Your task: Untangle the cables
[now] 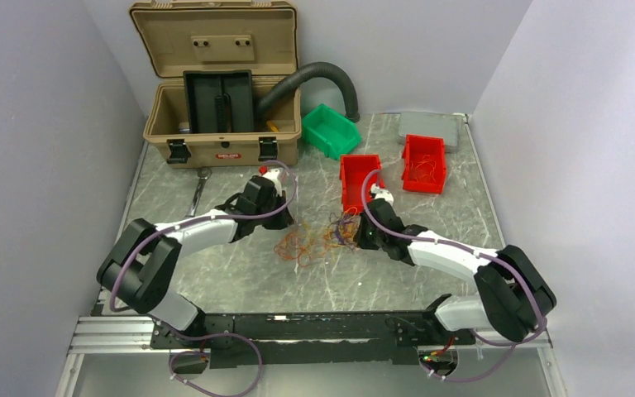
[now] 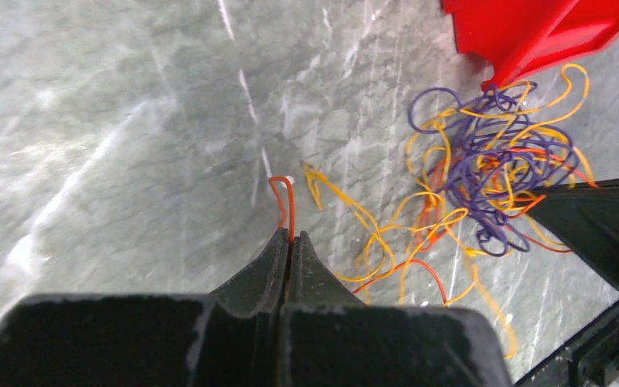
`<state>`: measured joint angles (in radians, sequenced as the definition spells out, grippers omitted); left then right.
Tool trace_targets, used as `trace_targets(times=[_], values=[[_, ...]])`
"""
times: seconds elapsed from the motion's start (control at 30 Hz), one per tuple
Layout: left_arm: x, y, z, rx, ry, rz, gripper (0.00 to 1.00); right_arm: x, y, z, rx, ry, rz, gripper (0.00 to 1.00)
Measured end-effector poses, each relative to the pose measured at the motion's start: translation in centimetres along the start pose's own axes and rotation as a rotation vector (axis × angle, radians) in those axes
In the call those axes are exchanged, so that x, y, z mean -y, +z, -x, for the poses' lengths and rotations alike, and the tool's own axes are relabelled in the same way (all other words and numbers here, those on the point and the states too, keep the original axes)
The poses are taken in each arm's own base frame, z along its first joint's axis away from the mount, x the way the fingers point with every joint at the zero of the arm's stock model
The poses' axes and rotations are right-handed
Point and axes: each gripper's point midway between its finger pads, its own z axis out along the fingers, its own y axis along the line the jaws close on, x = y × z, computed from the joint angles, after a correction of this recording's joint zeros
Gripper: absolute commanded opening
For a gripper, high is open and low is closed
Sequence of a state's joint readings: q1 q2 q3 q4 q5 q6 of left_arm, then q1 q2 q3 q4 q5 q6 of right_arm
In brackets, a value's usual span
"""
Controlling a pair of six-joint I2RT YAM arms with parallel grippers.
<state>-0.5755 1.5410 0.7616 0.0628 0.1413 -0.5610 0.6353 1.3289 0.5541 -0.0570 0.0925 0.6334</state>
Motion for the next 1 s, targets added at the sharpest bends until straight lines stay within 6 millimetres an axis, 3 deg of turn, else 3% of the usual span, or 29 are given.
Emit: trace_targets(times=[0.13, 0.3, 0.4, 0.53, 0.8, 1.0], values=[[-0.6, -1.8, 1.1, 0.047, 0.005, 0.063, 0.00, 1.7, -1.1, 1.0, 0.060, 0.040, -0.096, 0.00], [-0.9, -6.1, 3.6, 0.232, 0.003, 0.092, 0.00, 5.3, -3.4, 1.7, 0.147, 0.149, -0.277, 0.00], [-1.6, -8.1, 3.8, 0.308, -0.009, 0.113, 0.00, 7.8, -5.1, 1.6, 0.206, 0.238, -0.377, 0.00], [-2.4, -9.4, 4.0, 0.348, -0.024, 0.150, 0.00, 9.6, -7.1, 1.8, 0.276, 0.300, -0.431, 0.00], [-1.3, -12.1, 5.0, 0.381, 0.002, 0.123, 0.00, 7.9, -10.2, 4.5, 0.396, 0.238, -0.285, 0.00], [0.8, -13.9, 6.5, 0.398, 0.060, 0.059, 0.00, 4.5, -10.6, 4.3, 0.355, 0.098, -0.085, 0.00]])
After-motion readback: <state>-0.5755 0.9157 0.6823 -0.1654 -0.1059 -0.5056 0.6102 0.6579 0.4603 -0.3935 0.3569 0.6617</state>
